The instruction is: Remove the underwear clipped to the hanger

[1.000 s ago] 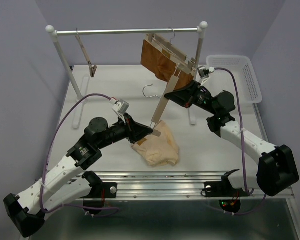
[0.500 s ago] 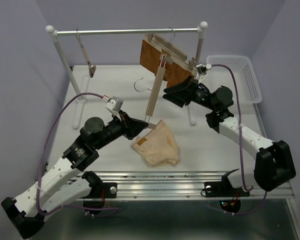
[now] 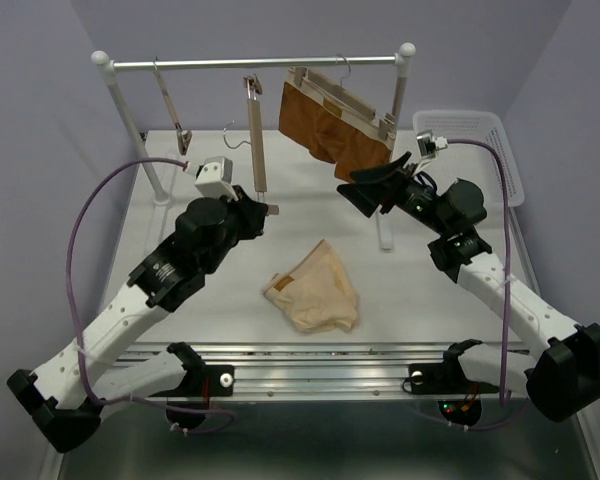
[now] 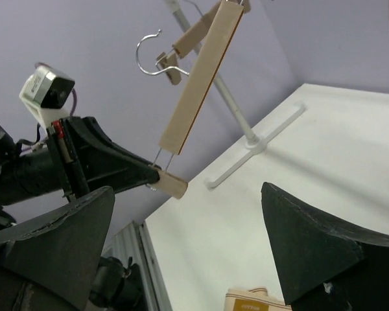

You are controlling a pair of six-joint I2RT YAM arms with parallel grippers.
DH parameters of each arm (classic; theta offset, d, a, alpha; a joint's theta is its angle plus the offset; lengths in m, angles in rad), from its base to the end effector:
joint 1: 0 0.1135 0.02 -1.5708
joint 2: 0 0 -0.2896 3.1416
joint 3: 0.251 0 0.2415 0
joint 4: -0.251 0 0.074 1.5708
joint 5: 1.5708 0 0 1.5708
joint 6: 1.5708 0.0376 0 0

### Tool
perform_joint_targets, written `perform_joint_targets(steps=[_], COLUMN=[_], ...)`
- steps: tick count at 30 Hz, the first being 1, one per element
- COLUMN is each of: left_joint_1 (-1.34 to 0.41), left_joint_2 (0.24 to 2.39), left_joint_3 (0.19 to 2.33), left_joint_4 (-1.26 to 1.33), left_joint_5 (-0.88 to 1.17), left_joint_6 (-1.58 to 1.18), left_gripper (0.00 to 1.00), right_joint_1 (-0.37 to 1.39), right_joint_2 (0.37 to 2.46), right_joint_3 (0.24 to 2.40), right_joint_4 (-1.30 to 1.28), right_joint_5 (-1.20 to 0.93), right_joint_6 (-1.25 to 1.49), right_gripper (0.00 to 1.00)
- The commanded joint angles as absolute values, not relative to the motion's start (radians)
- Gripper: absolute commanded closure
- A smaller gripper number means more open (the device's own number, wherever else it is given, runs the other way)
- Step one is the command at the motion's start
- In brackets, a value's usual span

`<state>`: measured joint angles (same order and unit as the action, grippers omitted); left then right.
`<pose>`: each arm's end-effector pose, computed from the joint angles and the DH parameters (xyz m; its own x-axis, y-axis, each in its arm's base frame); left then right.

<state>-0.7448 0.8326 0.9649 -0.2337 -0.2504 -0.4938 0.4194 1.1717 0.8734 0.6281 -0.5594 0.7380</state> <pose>0.1232 -0.1009 0.4069 -0.2909 -0.3564 -0.8879 0.3834 0.8069 -0.4494 0.2192 0.1196 0.4032 -0.3219 0.4809 -0.8156 -0.7936 0.3327 0.5094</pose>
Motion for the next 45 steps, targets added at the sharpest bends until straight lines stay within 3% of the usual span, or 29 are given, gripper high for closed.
perform_joint_targets(steps=[1,4,11,22,32,45], left_joint_1=[-0.746,-0.746,-0.739,-0.738,-0.666,-0.477], left_joint_2=[1.051,1.196,1.316,1.302,1.335,1.384], left_joint_3=[1.155,1.342,1.485,1.525,1.612,1.601], left_joint_4=[-0.294,-0.389,-0.374,-0.368,-0.381,-0.304], left_joint_5=[-0.475,-0.610,-0.672,-0.683,-0.638,-0.385], left_joint_6=[-0.469,-0.480,-0.407,-0.314,-0.244,-0.106], left_gripper=[1.00,1.00,1.00,1.00,1.00,1.00], right_joint_1=[0.416,0.416,0.416,0.416,0.416,0.416], right_joint_2=[1.124,1.088,1.029,1.000,0.994,0.971], right_joint_3=[0.842,0.824,0.813,0.796,0.792,0.784], right_joint_4=[0.540,0.520,0.474,0.462,0.456,0.445], right_joint_5=[-0.433,-0.405,-0.362,-0.336,-0.327,-0.293], right_joint_6=[0.634,0.623,0.586,0.575,0.565,0.532], right_gripper=[0.00,0.00,0.00,0.00,0.00,0.00])
